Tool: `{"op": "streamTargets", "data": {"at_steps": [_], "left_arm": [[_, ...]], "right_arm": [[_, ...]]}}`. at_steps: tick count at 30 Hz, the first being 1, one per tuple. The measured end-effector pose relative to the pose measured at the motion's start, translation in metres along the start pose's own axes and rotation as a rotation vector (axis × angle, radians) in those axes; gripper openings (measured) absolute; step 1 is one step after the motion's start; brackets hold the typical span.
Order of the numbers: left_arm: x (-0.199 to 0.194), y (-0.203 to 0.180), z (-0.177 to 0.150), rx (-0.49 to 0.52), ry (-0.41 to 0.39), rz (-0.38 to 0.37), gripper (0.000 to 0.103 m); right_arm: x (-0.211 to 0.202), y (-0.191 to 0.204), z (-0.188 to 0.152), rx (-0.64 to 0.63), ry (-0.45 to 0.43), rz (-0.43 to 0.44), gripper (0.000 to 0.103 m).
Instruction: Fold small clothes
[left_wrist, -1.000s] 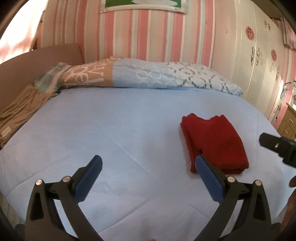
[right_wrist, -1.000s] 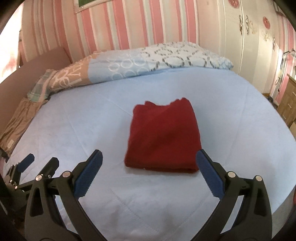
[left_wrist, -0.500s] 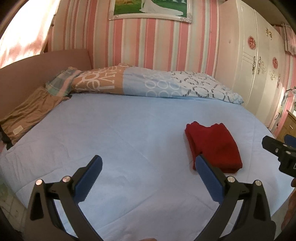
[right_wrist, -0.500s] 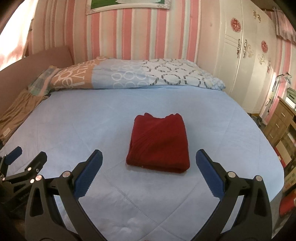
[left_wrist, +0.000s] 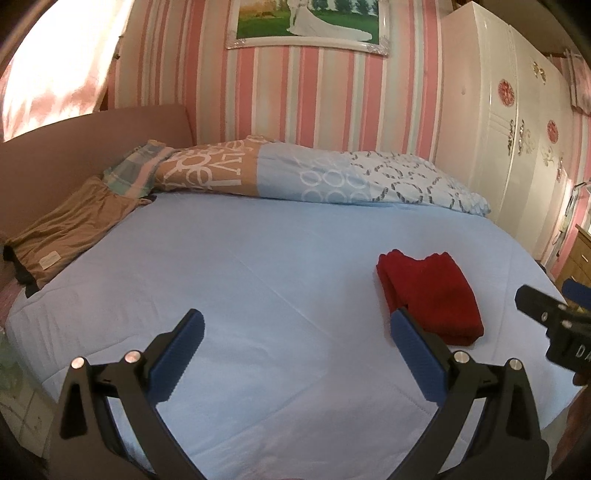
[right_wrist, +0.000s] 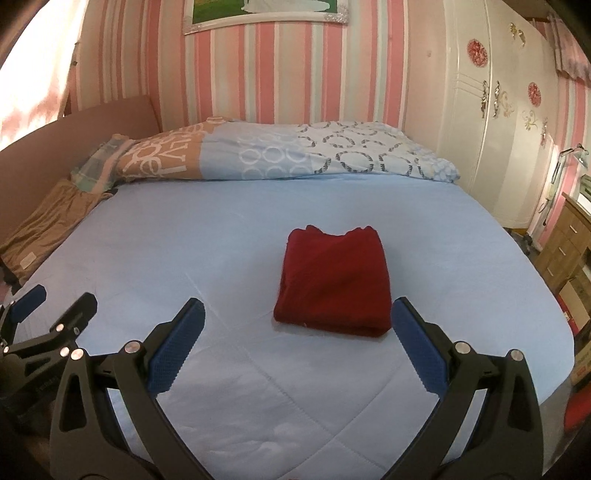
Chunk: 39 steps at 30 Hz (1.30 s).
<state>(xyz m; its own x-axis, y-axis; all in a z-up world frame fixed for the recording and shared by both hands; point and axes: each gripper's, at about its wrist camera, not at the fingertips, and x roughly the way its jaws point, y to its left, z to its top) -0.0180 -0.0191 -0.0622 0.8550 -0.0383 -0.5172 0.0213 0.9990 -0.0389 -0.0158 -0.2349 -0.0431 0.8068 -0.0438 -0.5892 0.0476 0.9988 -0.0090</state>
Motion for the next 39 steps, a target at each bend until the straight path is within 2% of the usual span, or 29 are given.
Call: {"op": "streamTargets", "data": {"at_steps": [21,32,39], "left_arm": [[-0.022,-0.003,-0.002,0.001,-0.024,-0.013,0.101],[-0.034,0.0,0.006,-0.003,-0.076,-0.009,0.101],[-0.028,0.004,0.005,-0.036,-0.039,-0.02,0.101]], "right_arm": [[-0.01,0.003,-0.009,0.018,0.001,0.007,0.1],[-0.012,0.005,-0.01,0.021,0.016,0.013,0.1],[-0.006,0.007,-0.012,0.018,0.028,0.015,0.1]]}}
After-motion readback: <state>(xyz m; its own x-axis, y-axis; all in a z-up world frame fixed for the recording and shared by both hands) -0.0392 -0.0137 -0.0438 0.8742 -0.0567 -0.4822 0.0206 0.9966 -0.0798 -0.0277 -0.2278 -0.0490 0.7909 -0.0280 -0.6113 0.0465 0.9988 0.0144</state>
